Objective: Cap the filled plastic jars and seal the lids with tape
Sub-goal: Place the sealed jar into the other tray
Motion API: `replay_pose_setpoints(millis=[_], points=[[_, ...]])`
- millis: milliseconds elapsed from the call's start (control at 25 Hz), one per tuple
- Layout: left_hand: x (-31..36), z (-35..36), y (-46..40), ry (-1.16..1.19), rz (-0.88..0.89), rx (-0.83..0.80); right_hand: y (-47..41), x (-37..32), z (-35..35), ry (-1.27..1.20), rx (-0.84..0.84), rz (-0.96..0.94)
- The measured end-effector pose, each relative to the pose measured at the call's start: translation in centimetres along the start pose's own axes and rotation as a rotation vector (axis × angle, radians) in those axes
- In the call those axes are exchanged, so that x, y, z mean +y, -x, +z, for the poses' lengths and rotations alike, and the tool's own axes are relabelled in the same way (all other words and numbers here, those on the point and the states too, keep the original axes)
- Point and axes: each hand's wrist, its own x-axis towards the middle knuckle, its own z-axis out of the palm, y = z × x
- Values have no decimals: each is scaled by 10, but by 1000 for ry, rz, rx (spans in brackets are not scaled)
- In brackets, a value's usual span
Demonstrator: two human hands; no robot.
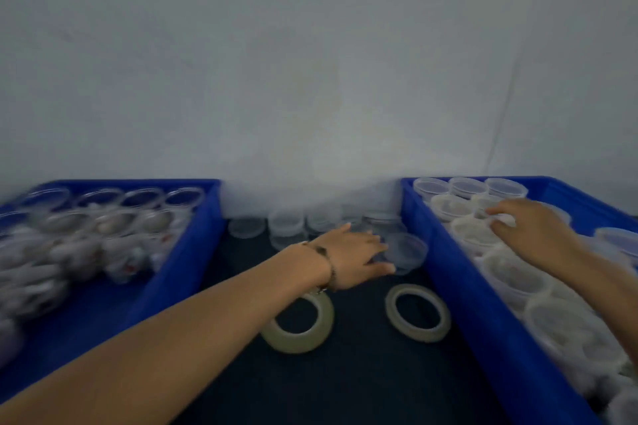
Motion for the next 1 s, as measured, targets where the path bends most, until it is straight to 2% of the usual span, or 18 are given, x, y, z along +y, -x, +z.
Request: replay_pose_setpoints(millis=[160, 280, 440, 560, 680, 800, 920, 1000], points=[[-70, 12, 112, 55, -282, -24, 12, -117, 46, -82, -136, -237], [-115, 15, 189, 144, -494, 24, 18, -211, 85, -81, -252, -413], [-171, 28, 252, 327, -770, 131, 38, -326, 141, -158, -388, -552], [-203, 46, 265, 561, -987, 162, 53, -393, 184, -310, -548, -533], [-231, 60, 261, 739, -1093, 276, 64, -441, 215, -589, -615, -324], [-253, 67, 252, 805, -1149, 350, 65, -470, 235, -683, -585, -171], [-267, 67, 244, 727, -1225, 438, 50, -474, 241, -349, -300, -381], [-273, 67, 235, 590, -1259, 408, 38, -474, 246, -70, -225, -505]])
